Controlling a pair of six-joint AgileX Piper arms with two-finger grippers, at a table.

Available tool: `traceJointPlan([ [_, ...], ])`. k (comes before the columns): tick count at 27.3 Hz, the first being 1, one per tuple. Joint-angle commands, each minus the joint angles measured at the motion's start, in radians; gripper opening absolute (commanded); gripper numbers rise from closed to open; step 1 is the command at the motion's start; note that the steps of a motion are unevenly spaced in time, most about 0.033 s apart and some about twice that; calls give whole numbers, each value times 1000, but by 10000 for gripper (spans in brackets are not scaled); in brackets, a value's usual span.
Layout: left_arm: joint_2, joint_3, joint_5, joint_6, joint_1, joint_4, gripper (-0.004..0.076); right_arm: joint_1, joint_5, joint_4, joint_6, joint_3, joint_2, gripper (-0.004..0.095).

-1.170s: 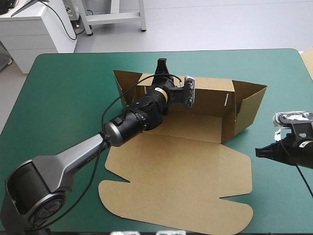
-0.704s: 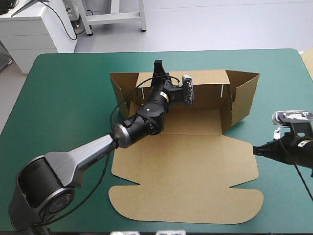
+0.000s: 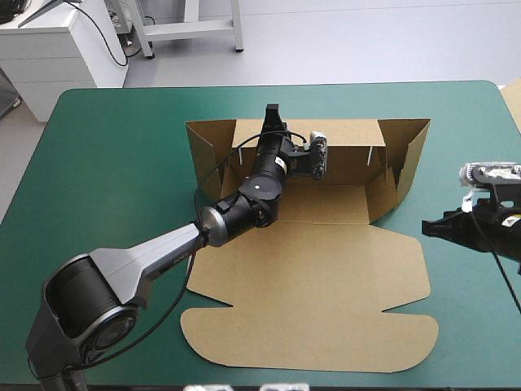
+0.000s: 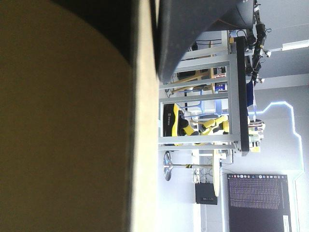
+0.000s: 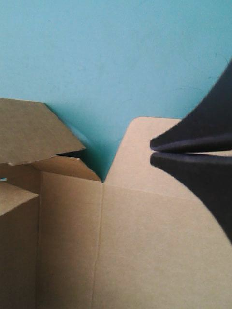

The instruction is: Fold the box

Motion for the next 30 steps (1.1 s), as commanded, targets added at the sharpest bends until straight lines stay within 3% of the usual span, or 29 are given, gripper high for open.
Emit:
traceJointPlan([
  [1,-32,-20,-5,-35,-11,-5,-8,-8,-45,44,-9,-138,62,-19],
  [11,-2,-1,30,-40,-38,32,-8,-4,24,82,-24,-510,354,-19],
  [17,-2,-1,43,-41,-78,35,-8,59,39,76,-22,-721,546,-18],
  [30,-4,-1,99,-99,-122,61,-8,115,31,41,18,-964,836,-18],
])
